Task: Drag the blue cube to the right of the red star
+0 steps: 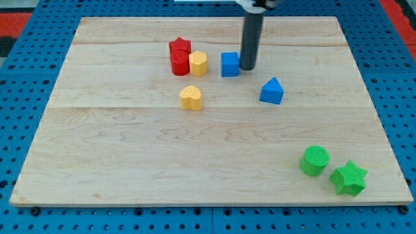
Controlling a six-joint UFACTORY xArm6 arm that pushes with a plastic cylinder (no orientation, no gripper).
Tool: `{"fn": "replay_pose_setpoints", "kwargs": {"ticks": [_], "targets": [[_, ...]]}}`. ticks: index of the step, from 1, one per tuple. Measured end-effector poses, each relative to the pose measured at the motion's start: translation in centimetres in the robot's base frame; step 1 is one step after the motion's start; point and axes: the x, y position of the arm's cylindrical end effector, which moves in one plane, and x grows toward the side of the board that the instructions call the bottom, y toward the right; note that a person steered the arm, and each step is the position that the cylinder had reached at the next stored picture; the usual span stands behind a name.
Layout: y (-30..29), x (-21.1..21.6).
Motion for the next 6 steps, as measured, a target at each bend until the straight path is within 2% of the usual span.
{"fn": "replay_pose_setpoints", "kwargs": {"ticks": [1, 2, 3, 4, 6], "targets": [[-1.8, -0.5], [0.0, 2.1], [-1.5, 1.7], [-3.4, -0.8], [-4.1, -2.6]]}}
